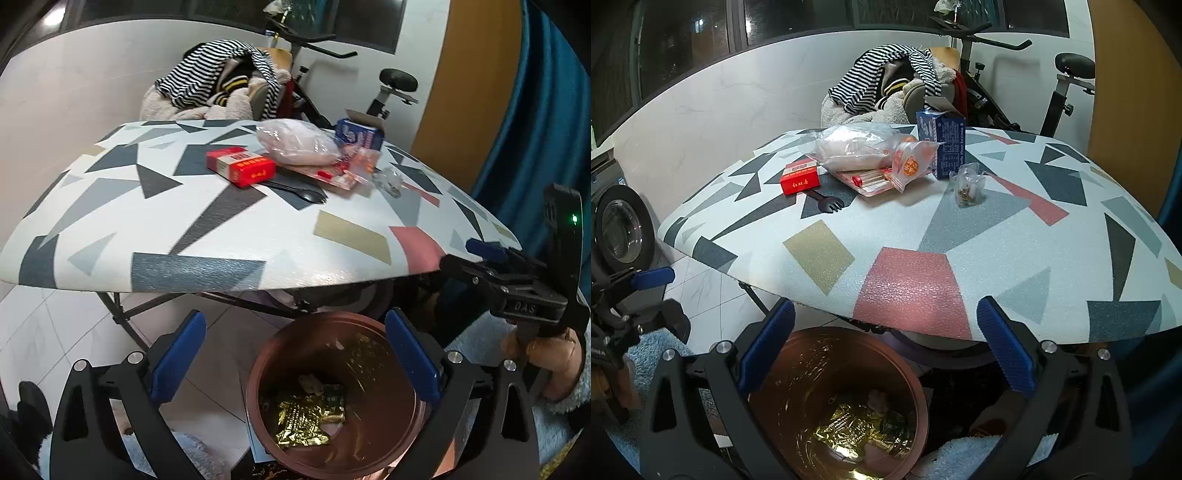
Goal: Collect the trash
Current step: 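Raise both open tools back over the table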
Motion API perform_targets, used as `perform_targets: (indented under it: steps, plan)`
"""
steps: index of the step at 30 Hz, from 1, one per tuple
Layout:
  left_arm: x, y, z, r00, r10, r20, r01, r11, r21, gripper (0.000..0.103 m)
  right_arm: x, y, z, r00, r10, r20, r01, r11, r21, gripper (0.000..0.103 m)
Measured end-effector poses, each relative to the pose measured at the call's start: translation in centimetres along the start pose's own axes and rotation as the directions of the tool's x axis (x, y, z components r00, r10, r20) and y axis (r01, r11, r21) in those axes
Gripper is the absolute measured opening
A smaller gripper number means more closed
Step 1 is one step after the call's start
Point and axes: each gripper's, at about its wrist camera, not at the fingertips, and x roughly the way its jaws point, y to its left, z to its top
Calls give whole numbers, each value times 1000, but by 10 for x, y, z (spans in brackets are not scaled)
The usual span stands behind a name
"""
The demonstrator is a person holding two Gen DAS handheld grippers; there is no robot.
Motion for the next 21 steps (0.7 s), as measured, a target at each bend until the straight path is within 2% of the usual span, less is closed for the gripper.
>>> perform_targets:
  steps: [21]
  plan:
    - [-11, 7, 6, 996, 52, 73, -52, 999, -10, 96, 11, 5, -1, 999, -23, -41, 22, 1000, -11, 97]
